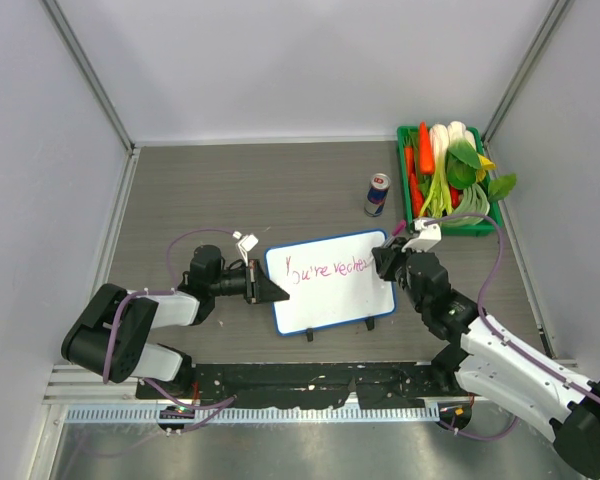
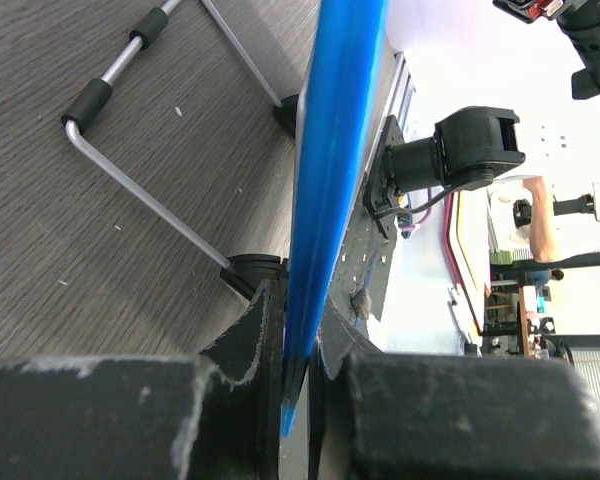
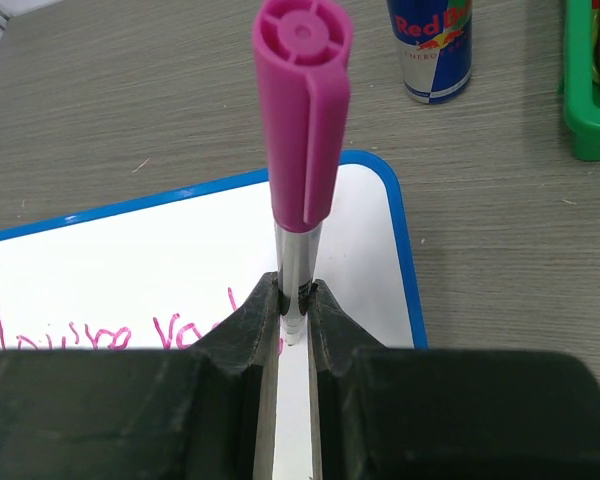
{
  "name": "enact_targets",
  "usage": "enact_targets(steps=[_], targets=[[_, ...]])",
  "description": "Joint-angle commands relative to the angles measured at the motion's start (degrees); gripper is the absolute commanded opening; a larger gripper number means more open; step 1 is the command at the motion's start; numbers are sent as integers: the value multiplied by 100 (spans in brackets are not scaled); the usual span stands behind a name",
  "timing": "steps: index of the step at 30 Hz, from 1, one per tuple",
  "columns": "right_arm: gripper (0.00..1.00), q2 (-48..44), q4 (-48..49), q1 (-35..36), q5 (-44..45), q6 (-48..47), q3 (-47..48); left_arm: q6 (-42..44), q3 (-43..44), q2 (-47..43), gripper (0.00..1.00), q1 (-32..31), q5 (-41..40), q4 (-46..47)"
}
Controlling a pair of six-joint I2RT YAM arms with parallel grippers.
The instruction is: Write a sentence on the whiteboard
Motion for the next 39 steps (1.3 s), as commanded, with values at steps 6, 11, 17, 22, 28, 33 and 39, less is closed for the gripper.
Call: enact_targets(steps=[6,11,17,22,28,33,39], targets=[[1,57,138,-10,390,9,222,77,-37,63,0,7,-465,-443],[1,83,200,-1,373,1,283,69,-37,55,0,7,-465,-452],[2,153,305,-10,337,-26,345,69,-37,46,0,7,-465,-452],[1,250,341,-10,390,-61,424,69,-37,55,0,7,-456,-443],[2,320,332,-19,504,-61,486,69,-37,55,0,7,-465,-443],[1,347,314,-19,592,-52,530,69,-37,54,0,7,-456,-443],[1,355,209,-19,627,-61,530,69,-37,54,0,7,-456,-443]])
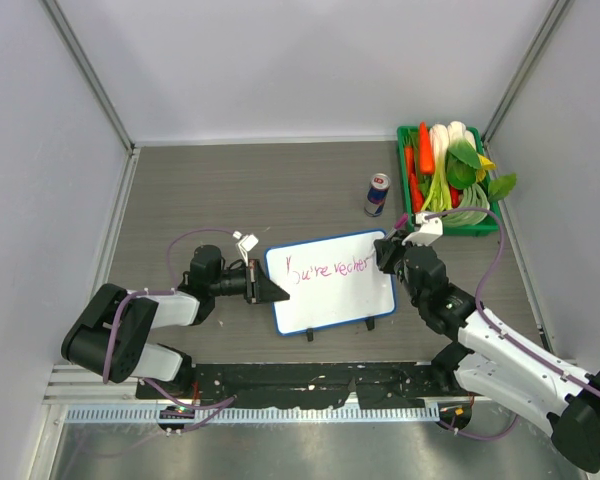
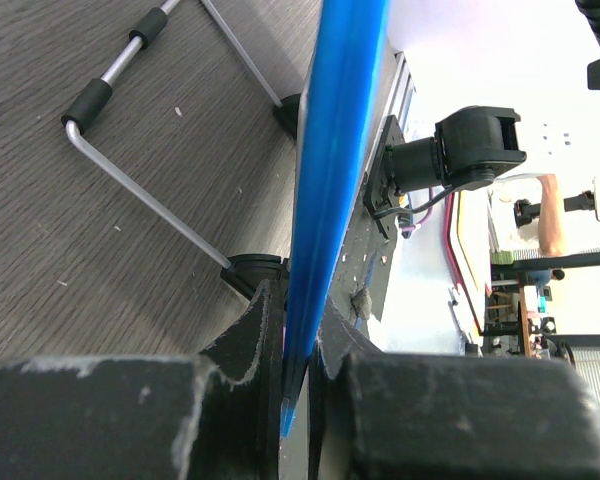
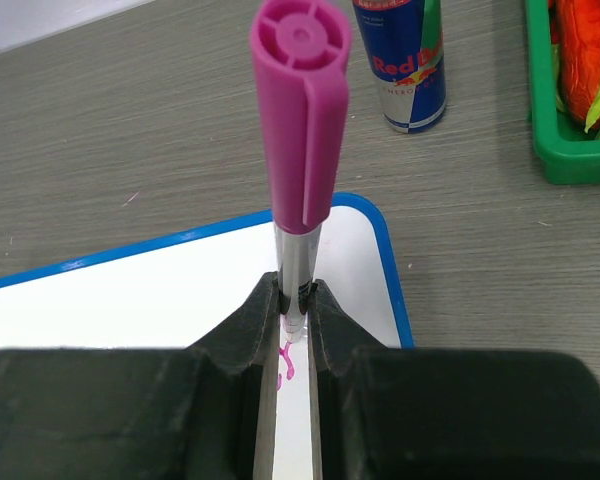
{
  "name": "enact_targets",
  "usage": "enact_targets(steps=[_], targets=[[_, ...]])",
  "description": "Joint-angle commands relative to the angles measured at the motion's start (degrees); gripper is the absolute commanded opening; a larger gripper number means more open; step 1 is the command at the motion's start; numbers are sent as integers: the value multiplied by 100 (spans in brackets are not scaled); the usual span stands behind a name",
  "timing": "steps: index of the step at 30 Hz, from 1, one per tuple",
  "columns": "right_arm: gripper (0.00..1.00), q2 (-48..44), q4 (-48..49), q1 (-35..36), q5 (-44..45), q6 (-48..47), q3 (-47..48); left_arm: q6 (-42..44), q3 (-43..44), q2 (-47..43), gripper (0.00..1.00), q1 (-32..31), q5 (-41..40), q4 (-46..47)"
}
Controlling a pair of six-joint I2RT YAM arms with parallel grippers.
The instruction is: Write a sentence on the whiteboard
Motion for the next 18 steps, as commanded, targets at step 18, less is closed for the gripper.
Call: enact_targets(steps=[18], targets=[[1,-274,-96,-10,157,49,-9,69,-26,90,0,7,-441,-441]])
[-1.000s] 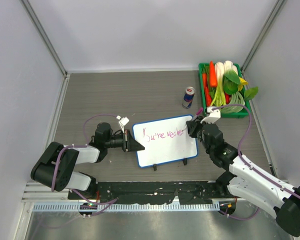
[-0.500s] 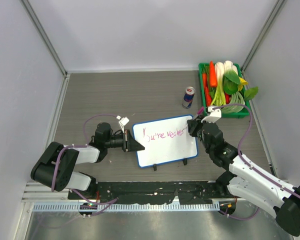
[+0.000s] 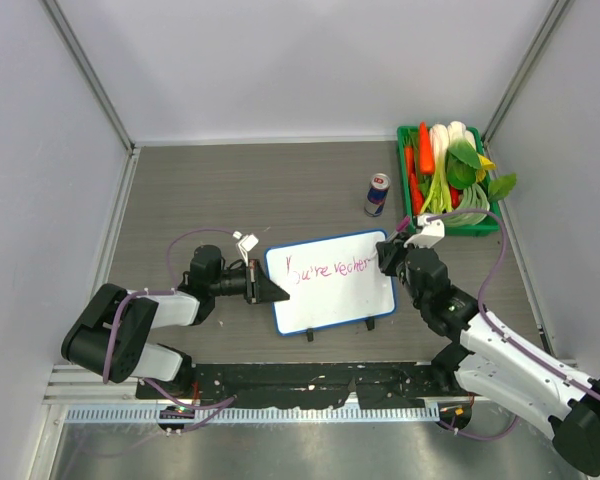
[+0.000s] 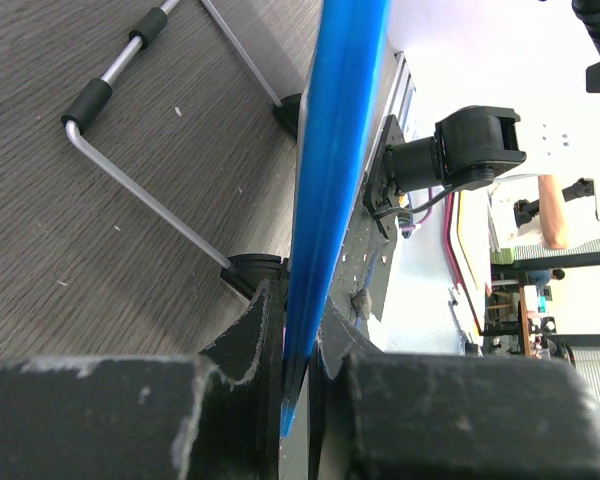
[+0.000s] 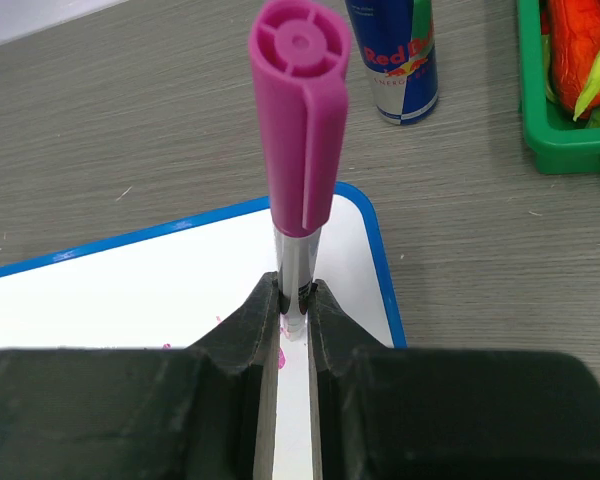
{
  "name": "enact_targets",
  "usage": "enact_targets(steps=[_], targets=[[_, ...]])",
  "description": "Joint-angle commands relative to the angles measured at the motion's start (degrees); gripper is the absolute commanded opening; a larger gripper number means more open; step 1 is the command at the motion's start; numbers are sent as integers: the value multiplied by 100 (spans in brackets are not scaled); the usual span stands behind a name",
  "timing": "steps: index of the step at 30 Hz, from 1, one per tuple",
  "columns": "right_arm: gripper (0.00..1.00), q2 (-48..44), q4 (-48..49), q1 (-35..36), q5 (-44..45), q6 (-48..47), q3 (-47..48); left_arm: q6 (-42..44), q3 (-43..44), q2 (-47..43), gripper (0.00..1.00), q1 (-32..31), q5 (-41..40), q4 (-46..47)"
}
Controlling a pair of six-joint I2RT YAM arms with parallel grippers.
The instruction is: Write a sentence on the whiteboard
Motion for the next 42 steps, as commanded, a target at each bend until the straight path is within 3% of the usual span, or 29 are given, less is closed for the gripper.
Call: enact_targets(steps=[1,10,24,42], targets=[[1,-123,96,-10,146,49,43,69,-28,81,0,-2,-441,-441],[1,-395,123,-10,146,32,193,69,-28,72,0,7,-441,-441],[1,-17,351,-10,375,67,-36,60,-37,63,0,7,-423,-423],[1,-395,-88,-10,76,198,-361,60,-28,81,0,-2,-441,-423]])
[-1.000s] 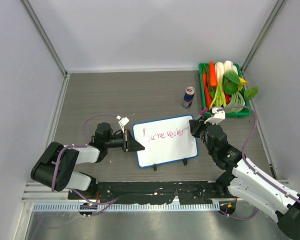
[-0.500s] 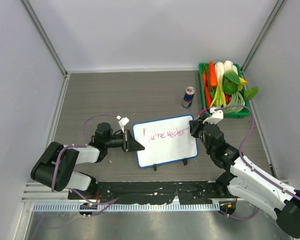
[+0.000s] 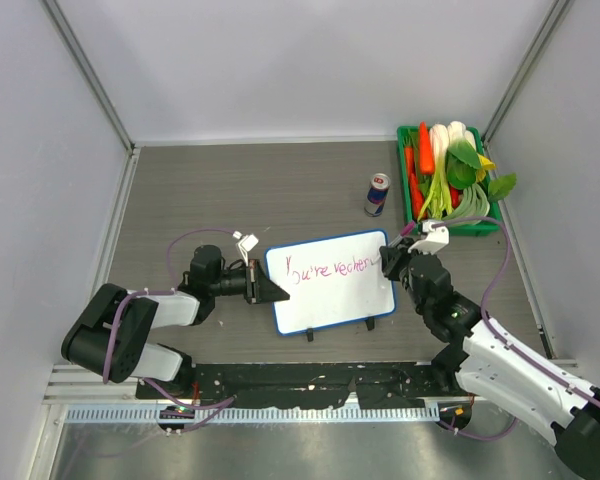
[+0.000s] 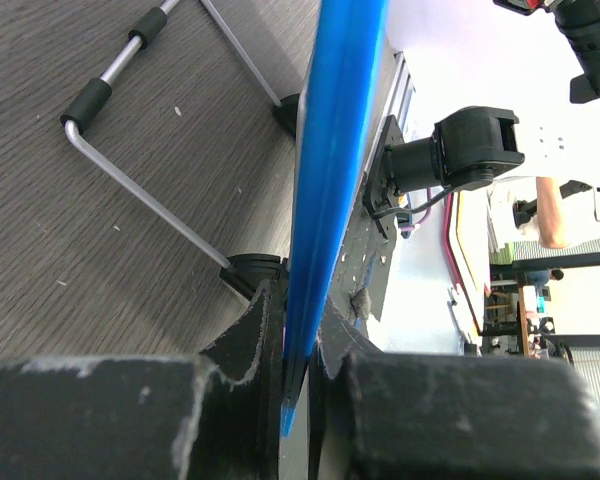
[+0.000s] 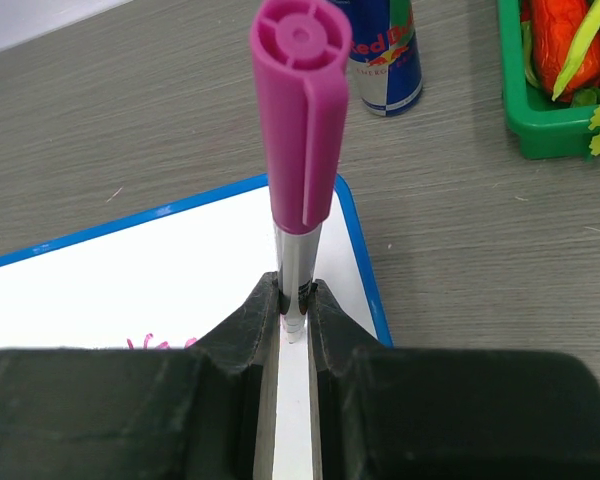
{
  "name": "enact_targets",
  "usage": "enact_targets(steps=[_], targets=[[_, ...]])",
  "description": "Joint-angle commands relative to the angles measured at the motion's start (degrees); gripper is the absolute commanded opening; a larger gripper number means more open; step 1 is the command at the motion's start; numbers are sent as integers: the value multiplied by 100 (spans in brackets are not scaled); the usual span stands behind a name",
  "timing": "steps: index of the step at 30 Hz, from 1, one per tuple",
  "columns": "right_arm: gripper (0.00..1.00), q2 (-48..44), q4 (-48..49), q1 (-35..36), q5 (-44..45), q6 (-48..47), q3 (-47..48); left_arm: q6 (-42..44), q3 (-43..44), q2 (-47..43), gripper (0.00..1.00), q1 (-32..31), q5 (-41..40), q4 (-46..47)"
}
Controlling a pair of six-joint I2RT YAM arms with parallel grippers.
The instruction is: Write a sentence on the whiteboard
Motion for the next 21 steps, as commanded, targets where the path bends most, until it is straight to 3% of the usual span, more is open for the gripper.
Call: enact_targets(steps=[1,21], targets=[[1,-85,-73,-1,-73,126,-90,75,-28,81,0,7,-443,-419],[2,81,287,-10,217,-23,516,75,-19,107,0,7,-443,-419]])
